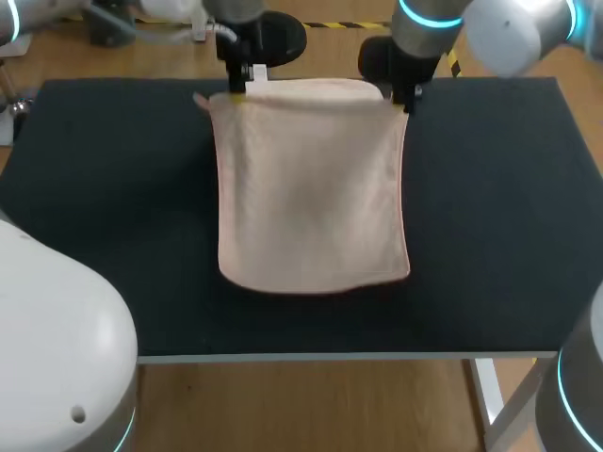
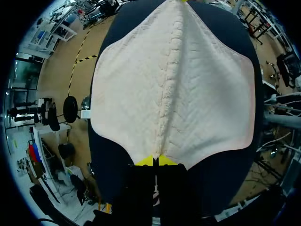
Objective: Fold the towel
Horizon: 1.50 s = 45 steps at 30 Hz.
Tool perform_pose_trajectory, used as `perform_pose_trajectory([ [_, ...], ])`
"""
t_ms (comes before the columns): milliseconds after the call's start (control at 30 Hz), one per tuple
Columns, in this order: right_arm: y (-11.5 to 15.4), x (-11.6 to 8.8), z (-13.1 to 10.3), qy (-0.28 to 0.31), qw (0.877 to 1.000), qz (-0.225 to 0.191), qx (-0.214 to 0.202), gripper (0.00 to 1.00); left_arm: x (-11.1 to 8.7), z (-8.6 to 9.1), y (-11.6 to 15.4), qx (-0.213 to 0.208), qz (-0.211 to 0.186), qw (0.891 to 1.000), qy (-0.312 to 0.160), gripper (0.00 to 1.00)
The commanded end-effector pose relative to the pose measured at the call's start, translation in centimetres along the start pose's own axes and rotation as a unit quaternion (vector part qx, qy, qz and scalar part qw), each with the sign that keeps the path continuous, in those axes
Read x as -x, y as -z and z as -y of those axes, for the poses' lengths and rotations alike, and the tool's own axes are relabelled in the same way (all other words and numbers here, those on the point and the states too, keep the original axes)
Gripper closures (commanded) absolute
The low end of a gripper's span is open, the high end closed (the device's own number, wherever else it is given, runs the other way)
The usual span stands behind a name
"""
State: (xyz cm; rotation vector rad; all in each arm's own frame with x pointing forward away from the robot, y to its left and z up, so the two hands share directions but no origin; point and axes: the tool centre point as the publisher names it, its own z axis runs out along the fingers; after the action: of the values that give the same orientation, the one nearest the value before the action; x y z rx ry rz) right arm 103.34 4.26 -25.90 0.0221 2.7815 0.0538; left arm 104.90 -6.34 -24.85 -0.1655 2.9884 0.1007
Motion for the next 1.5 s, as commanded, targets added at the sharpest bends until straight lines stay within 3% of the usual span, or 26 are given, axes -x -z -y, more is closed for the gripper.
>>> perform_pose_trajectory([
  [33, 3.6, 2.4, 0.3, 0.001, 1.0, 0.001, -0.004, 1.0, 2.5, 0.7, 5.7, 0.031, -0.002, 0.999, 0.008, 1.0],
  [267, 7.3, 6.6, 0.3, 0.002, 0.999, 0.051, 0.001, 1.0, 5.4, 1.1, 10.1, 0.025, 0.054, 0.998, 0.023, 1.0],
  [467, 8.6, 10.0, 0.1, 0.006, 0.998, 0.062, 0.015, 1.0, 8.2, 1.8, 12.0, 0.025, 0.079, 0.996, 0.024, 1.0],
  [1033, 12.0, 20.6, -1.4, 0.0, 0.994, 0.1, 0.034, 1.0, 17.0, 2.1, 17.0, 0.024, 0.096, 0.995, 0.026, 1.0],
  [1300, 12.8, 23.4, -1.9, -0.002, 0.992, 0.121, 0.039, 1.0, 20.0, 2.3, 19.6, 0.024, 0.122, 0.992, 0.025, 1.0],
  [1500, 11.5, 24.0, -1.9, 0.002, 0.992, 0.119, 0.033, 1.0, 20.9, 2.2, 18.4, 0.014, 0.118, 0.993, 0.017, 1.0],
])
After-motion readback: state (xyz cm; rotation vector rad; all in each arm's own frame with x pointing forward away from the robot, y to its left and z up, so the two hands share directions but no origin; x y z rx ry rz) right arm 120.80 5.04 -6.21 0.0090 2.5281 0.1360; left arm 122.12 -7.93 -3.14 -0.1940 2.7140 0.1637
